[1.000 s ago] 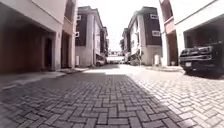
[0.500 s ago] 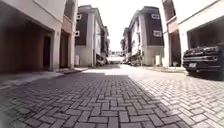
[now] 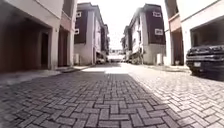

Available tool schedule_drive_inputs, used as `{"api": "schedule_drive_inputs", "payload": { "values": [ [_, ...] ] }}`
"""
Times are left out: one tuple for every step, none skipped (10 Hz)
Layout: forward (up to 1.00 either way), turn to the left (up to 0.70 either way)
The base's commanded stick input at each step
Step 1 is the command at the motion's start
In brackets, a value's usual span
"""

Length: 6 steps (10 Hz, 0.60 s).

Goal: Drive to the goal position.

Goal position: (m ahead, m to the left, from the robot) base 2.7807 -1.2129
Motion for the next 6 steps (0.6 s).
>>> {"api": "schedule_drive_inputs", "payload": {
  "values": [
    [0.5,0.0],
    [0.5,0.0],
    [0.5,0.0],
    [0.5,0.0],
    [0.5,0.0],
    [0.5,0.0]
  ]
}}
